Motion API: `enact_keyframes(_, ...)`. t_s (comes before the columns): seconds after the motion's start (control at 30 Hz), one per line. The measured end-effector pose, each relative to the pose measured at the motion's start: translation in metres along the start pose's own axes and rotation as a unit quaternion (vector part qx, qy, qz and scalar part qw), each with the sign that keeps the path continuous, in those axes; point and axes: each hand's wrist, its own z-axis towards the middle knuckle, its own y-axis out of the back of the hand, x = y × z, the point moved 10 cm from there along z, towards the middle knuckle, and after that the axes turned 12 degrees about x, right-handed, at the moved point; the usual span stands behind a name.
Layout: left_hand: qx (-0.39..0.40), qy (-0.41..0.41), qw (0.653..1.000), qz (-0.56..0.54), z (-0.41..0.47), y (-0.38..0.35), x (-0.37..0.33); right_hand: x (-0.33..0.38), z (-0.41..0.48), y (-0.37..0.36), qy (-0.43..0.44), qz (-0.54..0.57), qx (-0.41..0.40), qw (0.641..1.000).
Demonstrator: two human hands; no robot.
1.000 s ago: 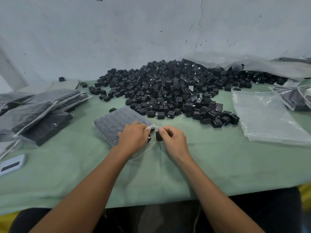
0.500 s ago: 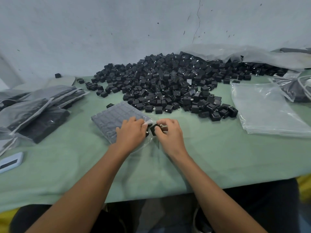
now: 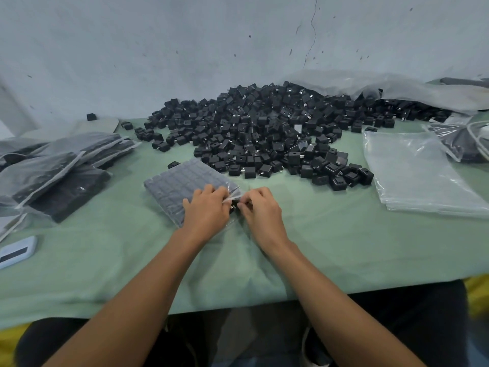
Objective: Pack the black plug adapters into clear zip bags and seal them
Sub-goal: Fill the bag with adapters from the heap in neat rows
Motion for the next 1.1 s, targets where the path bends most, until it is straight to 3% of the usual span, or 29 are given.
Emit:
enact_keyframes(0.2, -0.008, 0.0, 1.0, 0.004, -0.001, -0.001, 0.0, -0.001, 0.003, -0.013, -0.015, -0.031, 0.06, 0.998)
enact_keyframes(0.47, 0.007, -0.009, 0.999, 0.036, -0.004, -0.006, -0.003, -0.004, 0.003, -0.018, -0.013, 0.032, 0.097, 0.995)
enact_keyframes(0.67, 0.006, -0.009, 0.999, 0.037, -0.006, -0.008, -0.003, -0.005, 0.003, -0.015, -0.023, -0.025, 0.086, 0.996)
enact_keyframes(0.87, 0.014, -0.01, 0.999, 0.038, -0.005, -0.009, -0.003, -0.009, 0.004, -0.015, -0.034, 0.006, 0.106, 0.994)
enact_keyframes(1.0, 0.012, -0.01, 0.999, 0.04, -0.006, -0.01, -0.004, -0.019, 0.004, 0.002, -0.077, 0.098, 0.028, 0.992)
enact_keyframes(1.1, 0.005, -0.012, 0.999, 0.039, -0.006, -0.01, -0.005, -0.024, 0.012, 0.023, -0.084, 0.052, -0.043, 0.994)
